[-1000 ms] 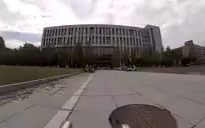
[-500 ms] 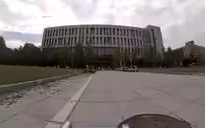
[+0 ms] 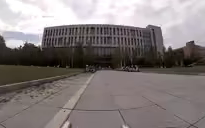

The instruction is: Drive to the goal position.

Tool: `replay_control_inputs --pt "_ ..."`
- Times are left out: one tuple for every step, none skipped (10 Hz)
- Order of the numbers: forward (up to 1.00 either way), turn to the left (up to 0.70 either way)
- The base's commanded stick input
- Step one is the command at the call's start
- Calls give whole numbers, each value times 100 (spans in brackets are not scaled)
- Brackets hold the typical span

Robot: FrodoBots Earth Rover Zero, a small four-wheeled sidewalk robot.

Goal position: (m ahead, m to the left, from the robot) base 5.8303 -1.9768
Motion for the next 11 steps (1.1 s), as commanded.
replay_control_inputs --pt "70 0" --pt "70 0" --pt "70 0" --pt "70 0" --pt "70 0" --pt "70 0" --pt "70 0" --pt "70 0" --pt "70 0" --pt "70 0" --pt "70 0"
